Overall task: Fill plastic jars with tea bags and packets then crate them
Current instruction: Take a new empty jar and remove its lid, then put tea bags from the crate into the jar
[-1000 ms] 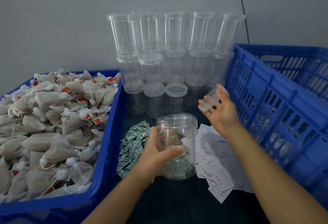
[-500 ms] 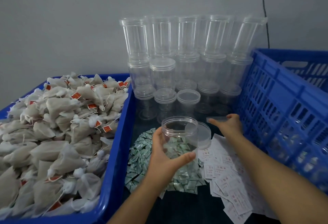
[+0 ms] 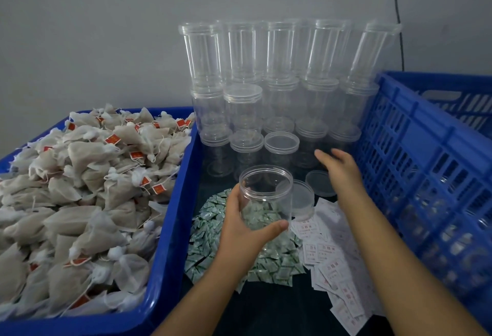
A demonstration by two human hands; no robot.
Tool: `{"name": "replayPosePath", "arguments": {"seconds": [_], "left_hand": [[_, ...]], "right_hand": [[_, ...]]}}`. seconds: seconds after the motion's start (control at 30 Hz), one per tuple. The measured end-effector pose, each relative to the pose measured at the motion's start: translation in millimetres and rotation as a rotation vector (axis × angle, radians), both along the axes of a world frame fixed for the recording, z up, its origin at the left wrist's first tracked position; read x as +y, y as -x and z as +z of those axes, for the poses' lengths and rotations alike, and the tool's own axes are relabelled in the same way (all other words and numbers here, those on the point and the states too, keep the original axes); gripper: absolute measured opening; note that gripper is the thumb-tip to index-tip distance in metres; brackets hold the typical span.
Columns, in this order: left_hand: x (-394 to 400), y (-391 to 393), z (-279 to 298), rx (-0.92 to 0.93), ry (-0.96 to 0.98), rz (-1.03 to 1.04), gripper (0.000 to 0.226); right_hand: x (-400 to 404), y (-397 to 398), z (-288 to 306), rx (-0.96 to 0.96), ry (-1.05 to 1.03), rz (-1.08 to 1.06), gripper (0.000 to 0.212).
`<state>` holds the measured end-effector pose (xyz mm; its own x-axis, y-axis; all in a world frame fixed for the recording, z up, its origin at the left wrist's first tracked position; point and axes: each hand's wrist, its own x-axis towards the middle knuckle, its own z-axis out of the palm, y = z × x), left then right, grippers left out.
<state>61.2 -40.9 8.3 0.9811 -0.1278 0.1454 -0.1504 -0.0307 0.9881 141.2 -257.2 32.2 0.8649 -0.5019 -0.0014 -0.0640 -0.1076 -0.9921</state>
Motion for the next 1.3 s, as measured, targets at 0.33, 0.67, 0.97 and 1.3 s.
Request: {"name": "replayPosePath", "arguments": {"seconds": [0.33,0.67,0.97,1.3], "left_hand": [[11.6,27.9,24.1,-0.116,-0.104,0.045,0.082],[117.0,15.1,102.1,-0.156,-1.01,0.035,0.052],[164.0,-35.1,79.2,-0.286,-1.669,0.427,0.032],[183.6,-46.4,63.0,-0.284,-1.63,0.526,0.016]], "right_hand": [[81.0,93.4,4.6,-0.095,0.029,0.706,0.099],[118.8,105.7,-26.8,-0.08,0.076,0.741,0.108],[152.0,116.6,-54.3,-0.086,0.056,0.779,0.092],[157.9,117.4,-70.0,-0.096,0.176,0.796,0.1]]}}
